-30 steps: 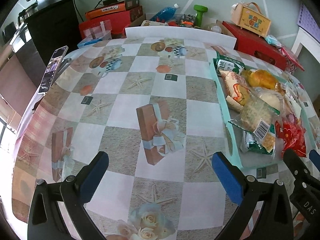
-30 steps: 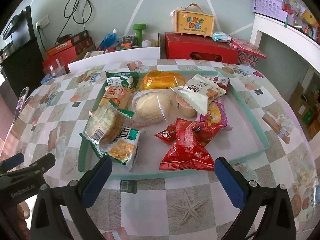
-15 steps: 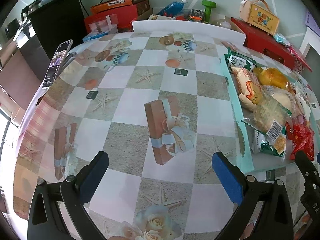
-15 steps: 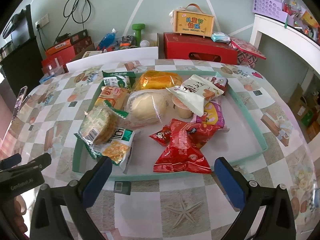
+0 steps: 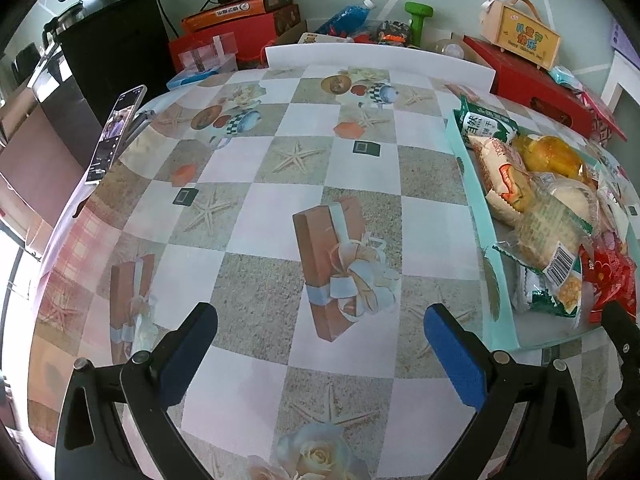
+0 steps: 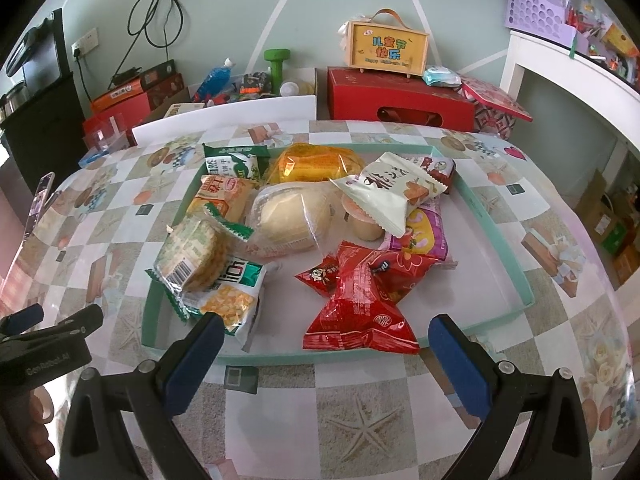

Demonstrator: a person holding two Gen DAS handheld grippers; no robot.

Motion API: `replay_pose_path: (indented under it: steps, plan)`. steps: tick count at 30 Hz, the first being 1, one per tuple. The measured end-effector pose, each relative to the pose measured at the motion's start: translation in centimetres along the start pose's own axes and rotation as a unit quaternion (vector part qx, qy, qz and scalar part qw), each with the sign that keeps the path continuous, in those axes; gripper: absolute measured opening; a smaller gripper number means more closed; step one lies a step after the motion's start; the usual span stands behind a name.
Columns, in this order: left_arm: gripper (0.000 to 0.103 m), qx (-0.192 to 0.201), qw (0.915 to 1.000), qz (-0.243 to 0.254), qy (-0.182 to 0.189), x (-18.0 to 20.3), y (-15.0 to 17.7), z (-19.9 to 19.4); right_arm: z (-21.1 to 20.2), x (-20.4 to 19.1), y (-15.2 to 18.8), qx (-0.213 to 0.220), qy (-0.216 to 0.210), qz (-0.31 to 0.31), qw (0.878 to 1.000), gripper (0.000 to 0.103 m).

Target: Organize snacks

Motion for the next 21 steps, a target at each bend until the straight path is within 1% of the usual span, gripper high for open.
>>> replay_pose_path:
  steps: [16,19,21]
  plan:
    - [0.103,-0.004,0.9998,0.016,-0.013,0.74,0.03,0.44,0.39,-0.1,0.13,-0.006,0.0,-0.002,1.0,0.103]
    - [0.103,0.001,0.9998,0.015,-0.016,0.71,0.0,0.26,0.42,-0.05,0.12,-0.007,0.0,-0.002,1.0,0.103]
    - [0.103,0.009,0.9998,0.013,-0.011,0.69,-0.11,0.03,0.43,-0.05,0.12,-0.006,-0.001,-0.002,1.0,0.103]
Point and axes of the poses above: each gripper's, at about its wrist camera, not at the fingertips, and z roughly the way its jaws point, x to its right, y to its underside, the point moved 5 cm from there along z, roughly the way its jaws point, and after that the axes turned 9 degrees about z, right-handed, at the moved point
